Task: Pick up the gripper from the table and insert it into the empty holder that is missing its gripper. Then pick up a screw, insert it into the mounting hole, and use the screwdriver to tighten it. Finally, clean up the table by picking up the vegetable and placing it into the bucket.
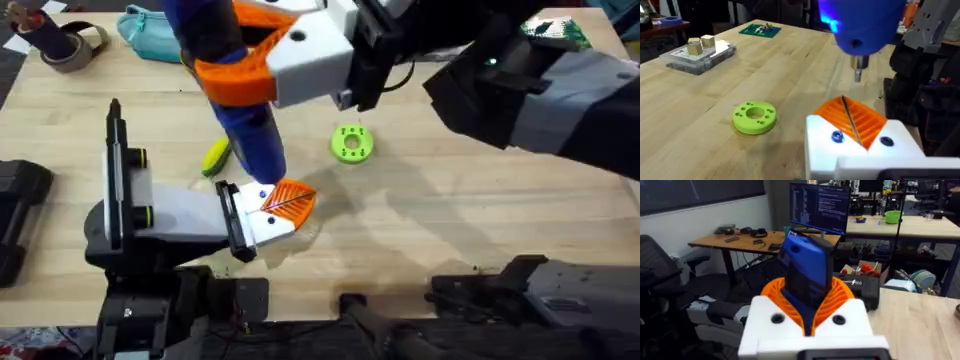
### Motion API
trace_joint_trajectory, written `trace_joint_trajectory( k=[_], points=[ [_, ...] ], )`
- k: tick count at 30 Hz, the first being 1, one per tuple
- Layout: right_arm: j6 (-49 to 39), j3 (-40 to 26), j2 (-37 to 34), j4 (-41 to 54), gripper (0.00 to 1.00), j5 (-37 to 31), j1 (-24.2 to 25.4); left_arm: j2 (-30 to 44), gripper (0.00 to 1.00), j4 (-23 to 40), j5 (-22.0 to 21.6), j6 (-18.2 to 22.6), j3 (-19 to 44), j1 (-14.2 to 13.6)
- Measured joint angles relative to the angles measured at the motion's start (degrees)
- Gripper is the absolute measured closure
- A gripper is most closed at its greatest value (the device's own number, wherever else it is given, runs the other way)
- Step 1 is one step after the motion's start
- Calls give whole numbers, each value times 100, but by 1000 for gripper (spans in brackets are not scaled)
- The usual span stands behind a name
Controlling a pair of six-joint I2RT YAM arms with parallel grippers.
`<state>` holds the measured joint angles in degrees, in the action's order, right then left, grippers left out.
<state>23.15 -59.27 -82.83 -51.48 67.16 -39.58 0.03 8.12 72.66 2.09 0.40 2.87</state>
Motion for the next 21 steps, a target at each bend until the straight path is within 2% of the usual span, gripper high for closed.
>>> trace_joint_trajectory(
  k=[5, 10, 21],
  points=[
    [27, 9, 2, -142, 955, -2, -69, 0, 987, 0, 0, 0, 0, 0],
    [71, 374, 17, -1019, 954, -2, -115, 0, 987, 0, 0, 0, 0, 0],
    [88, 466, 15, -1045, 953, -28, -115, 0, 987, 0, 0, 2, 0, 0]
  ],
)
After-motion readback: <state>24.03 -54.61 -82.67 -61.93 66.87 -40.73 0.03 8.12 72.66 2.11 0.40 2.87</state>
